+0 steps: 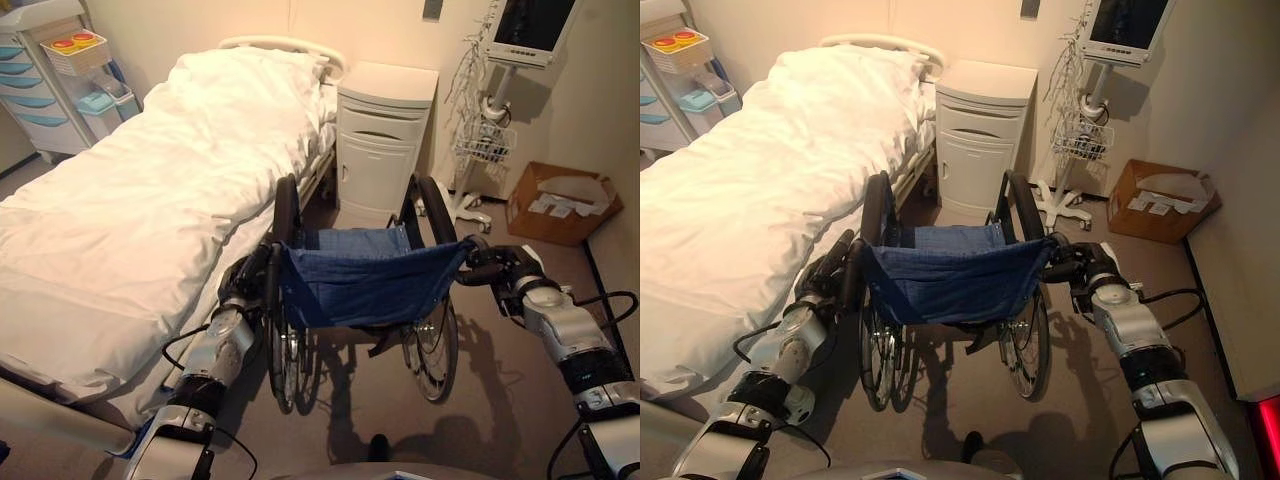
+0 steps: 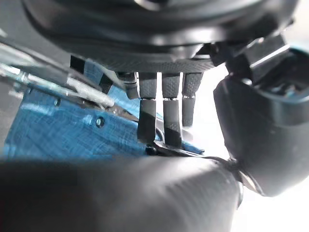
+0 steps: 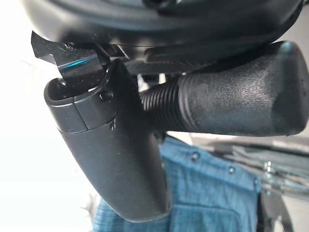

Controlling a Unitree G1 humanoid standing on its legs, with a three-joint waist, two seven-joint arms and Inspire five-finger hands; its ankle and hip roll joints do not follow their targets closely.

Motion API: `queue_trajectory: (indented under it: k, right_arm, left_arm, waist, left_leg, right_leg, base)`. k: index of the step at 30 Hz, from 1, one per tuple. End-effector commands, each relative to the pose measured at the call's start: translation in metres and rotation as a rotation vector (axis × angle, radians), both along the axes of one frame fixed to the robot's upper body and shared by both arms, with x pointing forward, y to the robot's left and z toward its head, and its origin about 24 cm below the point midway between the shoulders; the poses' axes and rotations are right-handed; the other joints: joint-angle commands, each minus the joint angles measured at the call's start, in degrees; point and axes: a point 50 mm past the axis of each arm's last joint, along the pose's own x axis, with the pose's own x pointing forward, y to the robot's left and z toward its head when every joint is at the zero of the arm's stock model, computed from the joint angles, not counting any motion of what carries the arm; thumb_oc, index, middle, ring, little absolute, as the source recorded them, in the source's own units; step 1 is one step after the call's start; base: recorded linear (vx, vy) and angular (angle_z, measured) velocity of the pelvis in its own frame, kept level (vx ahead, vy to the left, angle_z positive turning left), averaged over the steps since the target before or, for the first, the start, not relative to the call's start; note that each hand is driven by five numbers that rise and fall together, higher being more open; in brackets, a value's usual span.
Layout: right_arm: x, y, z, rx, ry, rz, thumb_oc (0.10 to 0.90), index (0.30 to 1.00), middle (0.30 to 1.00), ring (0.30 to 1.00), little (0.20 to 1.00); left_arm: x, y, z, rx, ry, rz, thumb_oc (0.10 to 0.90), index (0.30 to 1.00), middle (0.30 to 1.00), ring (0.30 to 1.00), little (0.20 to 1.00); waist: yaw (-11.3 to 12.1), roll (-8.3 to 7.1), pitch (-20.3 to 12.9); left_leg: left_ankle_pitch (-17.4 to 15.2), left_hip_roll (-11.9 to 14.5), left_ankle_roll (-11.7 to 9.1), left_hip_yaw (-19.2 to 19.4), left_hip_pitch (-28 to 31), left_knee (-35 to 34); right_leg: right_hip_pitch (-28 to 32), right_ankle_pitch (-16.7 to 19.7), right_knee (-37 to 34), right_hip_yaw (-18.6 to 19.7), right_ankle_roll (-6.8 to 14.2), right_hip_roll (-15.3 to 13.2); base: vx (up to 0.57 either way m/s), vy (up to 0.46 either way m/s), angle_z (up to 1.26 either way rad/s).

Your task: Push the wheelchair next to the bed

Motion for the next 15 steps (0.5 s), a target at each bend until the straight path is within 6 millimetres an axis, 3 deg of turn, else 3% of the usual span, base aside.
queue_trajectory:
  k: [1, 3, 5, 10, 15]
  right_arm:
    - [0.013, 0.035, 0.025, -0.14, -0.187, 0.181, 0.8, 0.9, 0.9, 0.9, 0.9]
    - [0.012, 0.021, 0.038, -0.212, -0.222, 0.141, 0.8, 0.9, 0.9, 0.9, 0.9]
    - [0.01, 0.018, 0.039, -0.167, -0.233, 0.111, 0.8, 0.9, 0.9, 0.9, 0.9]
    - [-0.005, 0.006, 0.019, 0.161, -0.265, -0.075, 0.8, 0.9, 0.9, 0.9, 0.9]
    - [-0.019, -0.009, 0.002, 0.196, -0.262, -0.188, 0.8, 0.9, 0.9, 0.9, 0.9]
  left_arm:
    - [0.009, -0.013, 0.019, 0.117, -0.104, -0.06, 0.8, 0.9, 0.9, 0.9, 0.9]
    - [0.007, -0.004, 0.03, 0.148, -0.159, -0.005, 0.8, 0.9, 0.9, 0.9, 0.9]
    - [0.006, -0.001, 0.035, 0.148, -0.184, 0.026, 0.8, 0.9, 0.9, 0.9, 0.9]
    - [-0.004, 0.008, 0.046, 0.092, -0.285, 0.12, 0.8, 0.9, 0.9, 0.9, 0.9]
    - [-0.014, 0.007, 0.041, 0.042, -0.319, 0.127, 0.8, 0.9, 0.9, 0.9, 0.9]
  waist:
    - [3.3, 0.47, 0.3]
    - [3.4, 0.38, 0.4]
    - [3.5, 0.34, 0.4]
    - [3.9, 0.25, 0.6]
    - [4.2, 0.24, 0.3]
  left_leg:
    - [3.2, -4.2, 0.2, 4.0, -4.4, 0.9]
    - [3.1, -4.1, 0.3, 3.9, -4.4, 0.7]
    - [3.1, -4.1, 0.3, 3.8, -4.5, 0.7]
    - [2.9, -4.1, 0.6, 3.3, -4.4, 0.4]
    - [2.7, -4.0, 0.7, 3.1, -4.4, 0.1]
  right_leg:
    - [6.3, -4.5, 0.9, -0.6, 2.9, 0.5]
    - [6.2, -4.6, 0.9, -0.6, 3.1, 0.5]
    - [6.2, -4.6, 0.9, -0.5, 3.1, 0.4]
    - [6.1, -4.6, 1.0, -0.5, 3.1, 0.3]
    - [6.0, -4.4, 0.7, -0.5, 3.2, 0.2]
  base:
    - [0.0, 0.0, 0.0]
    - [0.0, 0.0, 0.0]
    - [0.0, 0.0, 0.0]
    - [0.0, 0.002, -0.01]
    - [0.0, 0.0, 0.0]
